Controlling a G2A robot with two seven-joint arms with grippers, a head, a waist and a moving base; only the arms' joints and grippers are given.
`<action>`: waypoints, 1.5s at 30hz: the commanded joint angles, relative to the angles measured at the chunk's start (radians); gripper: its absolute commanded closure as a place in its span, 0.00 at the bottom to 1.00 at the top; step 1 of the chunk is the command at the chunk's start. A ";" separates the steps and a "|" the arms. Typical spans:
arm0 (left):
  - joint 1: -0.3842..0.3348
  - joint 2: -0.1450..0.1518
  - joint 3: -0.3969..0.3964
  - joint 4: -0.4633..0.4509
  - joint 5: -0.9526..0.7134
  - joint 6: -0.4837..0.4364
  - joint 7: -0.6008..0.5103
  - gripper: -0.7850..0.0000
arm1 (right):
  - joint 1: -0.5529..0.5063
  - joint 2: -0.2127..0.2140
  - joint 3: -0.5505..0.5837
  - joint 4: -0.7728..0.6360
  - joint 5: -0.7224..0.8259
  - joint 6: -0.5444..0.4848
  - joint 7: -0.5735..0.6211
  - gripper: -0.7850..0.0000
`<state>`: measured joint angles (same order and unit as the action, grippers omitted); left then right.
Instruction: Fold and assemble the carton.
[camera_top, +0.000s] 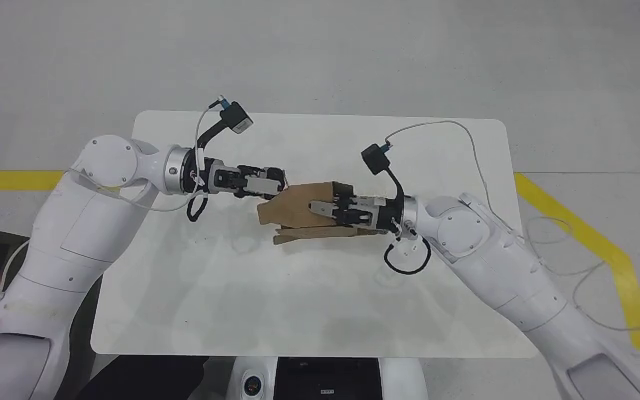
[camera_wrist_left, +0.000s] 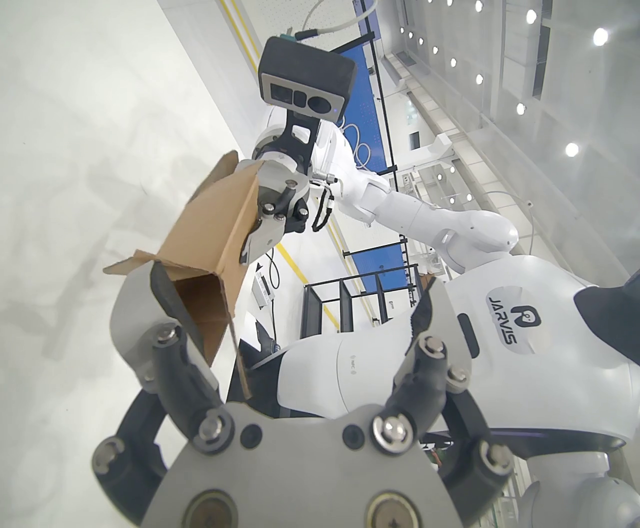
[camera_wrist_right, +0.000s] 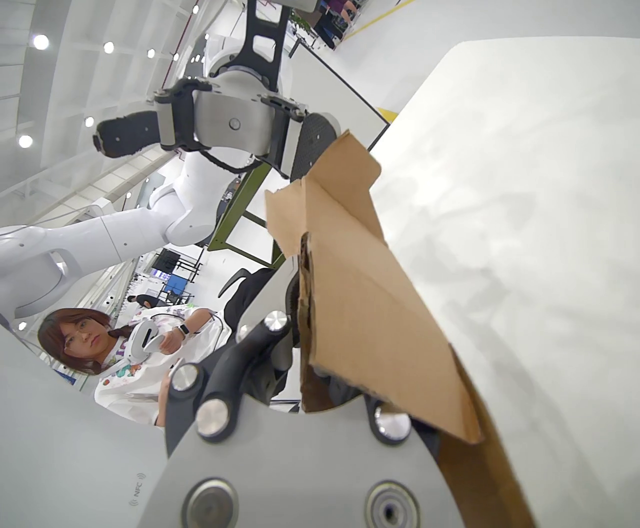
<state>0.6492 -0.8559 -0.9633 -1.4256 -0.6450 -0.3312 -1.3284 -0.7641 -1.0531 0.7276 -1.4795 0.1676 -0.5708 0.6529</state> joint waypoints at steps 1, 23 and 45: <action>0.000 -0.001 -0.003 0.001 0.001 0.002 -0.002 0.00 | 0.005 -0.007 -0.009 0.004 0.006 -0.002 0.012 1.00; 0.007 -0.013 -0.040 0.015 0.013 0.003 -0.028 0.00 | 0.045 -0.065 -0.012 0.104 0.069 -0.063 0.056 1.00; 0.050 -0.014 -0.086 -0.043 0.040 0.007 -0.033 0.00 | 0.047 -0.092 0.075 0.107 -0.011 -0.069 -0.089 1.00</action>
<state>0.6975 -0.8697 -1.0481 -1.4666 -0.6046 -0.3247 -1.3581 -0.7177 -1.1436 0.8007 -1.3745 0.1623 -0.6372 0.5729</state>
